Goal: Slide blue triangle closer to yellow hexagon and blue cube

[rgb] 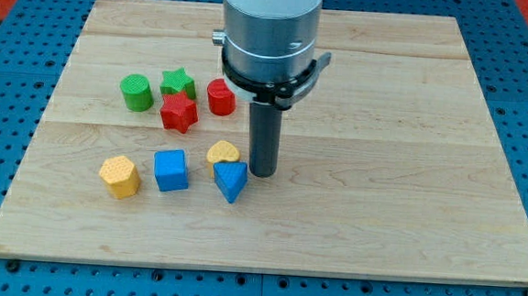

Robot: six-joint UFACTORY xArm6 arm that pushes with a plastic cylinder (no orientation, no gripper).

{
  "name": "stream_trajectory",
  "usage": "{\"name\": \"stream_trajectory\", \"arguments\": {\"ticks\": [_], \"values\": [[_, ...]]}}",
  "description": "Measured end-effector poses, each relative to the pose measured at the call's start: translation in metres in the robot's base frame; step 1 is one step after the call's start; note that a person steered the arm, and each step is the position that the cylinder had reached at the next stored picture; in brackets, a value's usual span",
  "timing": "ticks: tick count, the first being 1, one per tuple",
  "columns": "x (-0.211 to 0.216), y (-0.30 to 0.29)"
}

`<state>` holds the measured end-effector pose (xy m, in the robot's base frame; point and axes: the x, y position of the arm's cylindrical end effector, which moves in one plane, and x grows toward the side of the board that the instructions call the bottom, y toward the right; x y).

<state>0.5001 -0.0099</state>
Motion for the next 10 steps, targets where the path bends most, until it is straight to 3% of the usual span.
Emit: {"name": "stream_trajectory", "arguments": {"ticks": [2, 4, 5, 7, 10], "values": [[0.009, -0.037], [0.073, -0.033], [0.071, -0.047], [0.052, -0.089], [-0.022, -0.141]]}}
